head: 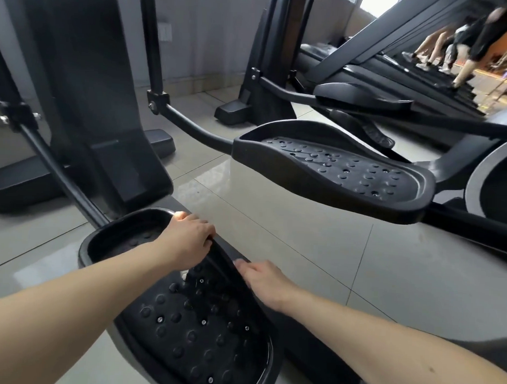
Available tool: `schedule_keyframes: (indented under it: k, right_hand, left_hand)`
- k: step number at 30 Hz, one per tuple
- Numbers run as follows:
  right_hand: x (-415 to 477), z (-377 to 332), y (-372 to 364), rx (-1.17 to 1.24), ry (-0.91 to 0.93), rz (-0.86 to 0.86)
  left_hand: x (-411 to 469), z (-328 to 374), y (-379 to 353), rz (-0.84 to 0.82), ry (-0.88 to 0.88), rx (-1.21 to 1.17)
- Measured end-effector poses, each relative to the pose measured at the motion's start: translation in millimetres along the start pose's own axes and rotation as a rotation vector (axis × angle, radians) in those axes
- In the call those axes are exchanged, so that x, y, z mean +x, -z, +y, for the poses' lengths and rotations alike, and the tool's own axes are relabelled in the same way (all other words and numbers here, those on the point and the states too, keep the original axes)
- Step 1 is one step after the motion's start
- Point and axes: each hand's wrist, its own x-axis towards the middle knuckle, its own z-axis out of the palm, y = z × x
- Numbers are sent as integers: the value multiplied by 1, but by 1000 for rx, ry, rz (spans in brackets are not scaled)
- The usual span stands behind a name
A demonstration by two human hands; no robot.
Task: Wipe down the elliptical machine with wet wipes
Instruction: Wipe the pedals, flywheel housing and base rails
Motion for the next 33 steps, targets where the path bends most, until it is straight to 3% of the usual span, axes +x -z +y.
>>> schedule_keyframes:
  k: [4, 11, 18, 25, 33]
  right_hand:
    - [-14, 14, 5, -54, -144, -39]
    - [-2, -33, -3, 23, 53, 123]
    - [-45, 37, 3, -67, -58, 44]
    - [-13, 11, -9, 123, -72, 70]
    - [-79, 78, 8, -196, -27, -26]
  left_hand:
    - [5, 3, -4, 11, -12, -39]
    - [9, 11, -8, 22, -28, -35]
    - [10, 8, -14, 19, -56, -31]
    - [8, 26, -16, 58, -180, -33]
    - [11, 24, -23, 0, -210, -44]
